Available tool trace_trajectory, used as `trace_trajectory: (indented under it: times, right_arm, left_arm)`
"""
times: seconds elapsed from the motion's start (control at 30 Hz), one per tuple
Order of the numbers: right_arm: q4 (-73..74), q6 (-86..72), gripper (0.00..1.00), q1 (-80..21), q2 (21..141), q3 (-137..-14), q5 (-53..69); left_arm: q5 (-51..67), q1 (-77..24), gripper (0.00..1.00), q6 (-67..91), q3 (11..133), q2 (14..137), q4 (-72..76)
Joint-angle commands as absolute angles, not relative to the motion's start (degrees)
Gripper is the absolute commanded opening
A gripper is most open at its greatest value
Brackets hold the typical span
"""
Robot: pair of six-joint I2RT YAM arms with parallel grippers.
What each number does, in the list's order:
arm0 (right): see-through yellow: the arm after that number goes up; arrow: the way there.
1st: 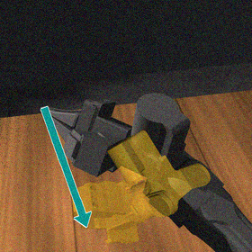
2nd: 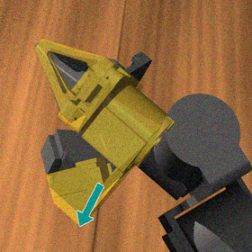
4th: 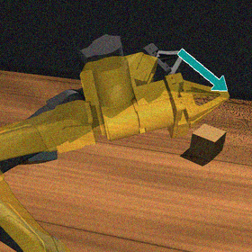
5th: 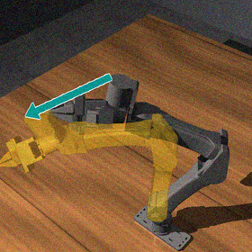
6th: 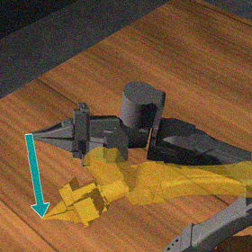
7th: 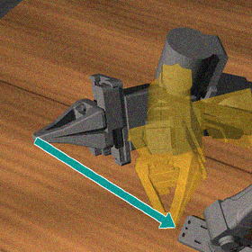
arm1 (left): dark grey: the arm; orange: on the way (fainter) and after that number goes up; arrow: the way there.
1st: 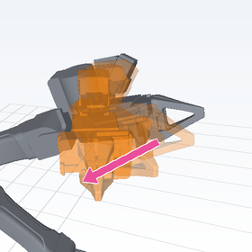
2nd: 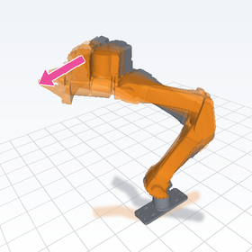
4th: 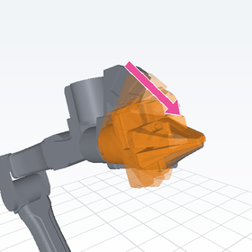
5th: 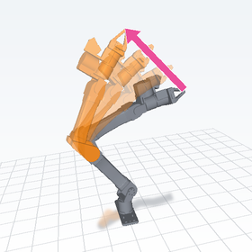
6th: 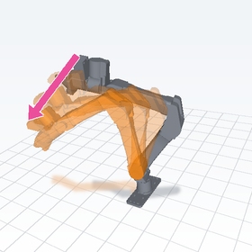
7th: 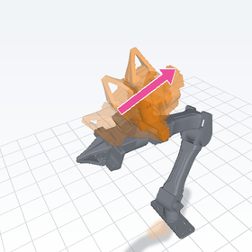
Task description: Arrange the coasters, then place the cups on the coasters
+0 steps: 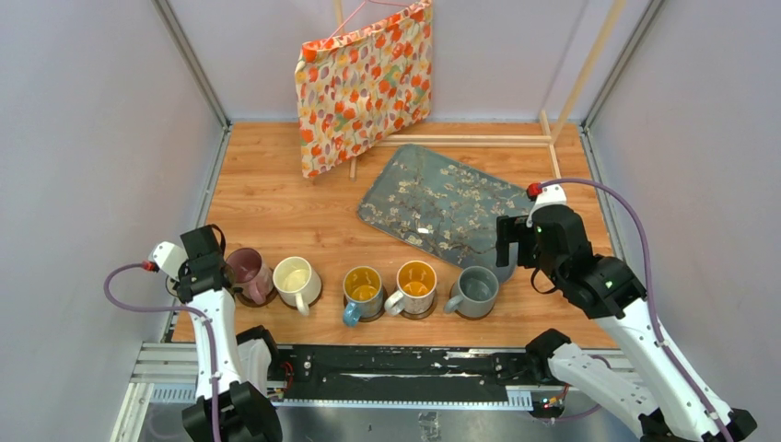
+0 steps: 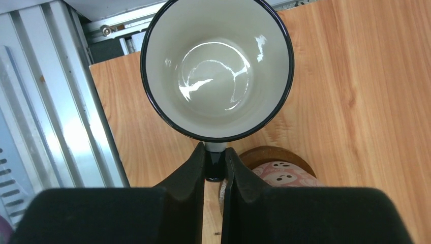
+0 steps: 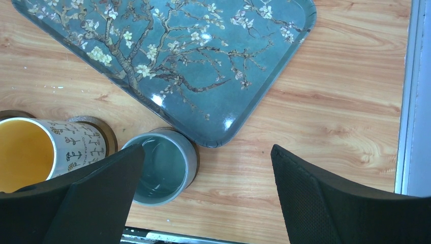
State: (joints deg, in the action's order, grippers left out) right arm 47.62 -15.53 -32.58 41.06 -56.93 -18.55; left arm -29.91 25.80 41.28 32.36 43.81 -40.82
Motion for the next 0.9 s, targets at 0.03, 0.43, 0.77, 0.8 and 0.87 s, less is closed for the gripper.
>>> trace_trajectory:
  times: [0.03, 0.43, 0.77, 0.8, 0.87]
  right_arm:
    - [48.3, -15.0, 1.00, -33.8, 40.6, -56.9, -20.2]
    - [48.0, -14.9, 1.00, -34.2, 40.3, -56.6, -20.8]
    - [47.9, -14.8, 1.00, -34.5, 40.2, -56.6, -21.0]
    - [47.9, -14.8, 1.00, -34.6, 40.3, -56.6, -21.1]
    - [47.9, -14.8, 1.00, -34.6, 40.2, -56.7, -21.2]
  left_arm:
    - [-28.4, 26.1, 0.06, 42.7, 33.2, 42.5, -41.7]
    - [-27.7, 26.0, 0.00, 42.8, 34.1, 40.5, -43.3]
    - [-27.8, 26.0, 0.00, 44.4, 34.4, 40.3, -44.8]
    - [-27.9, 26.0, 0.00, 44.5, 34.5, 40.2, -45.0]
    - [-28.1, 26.0, 0.00, 44.6, 34.5, 40.3, -45.2]
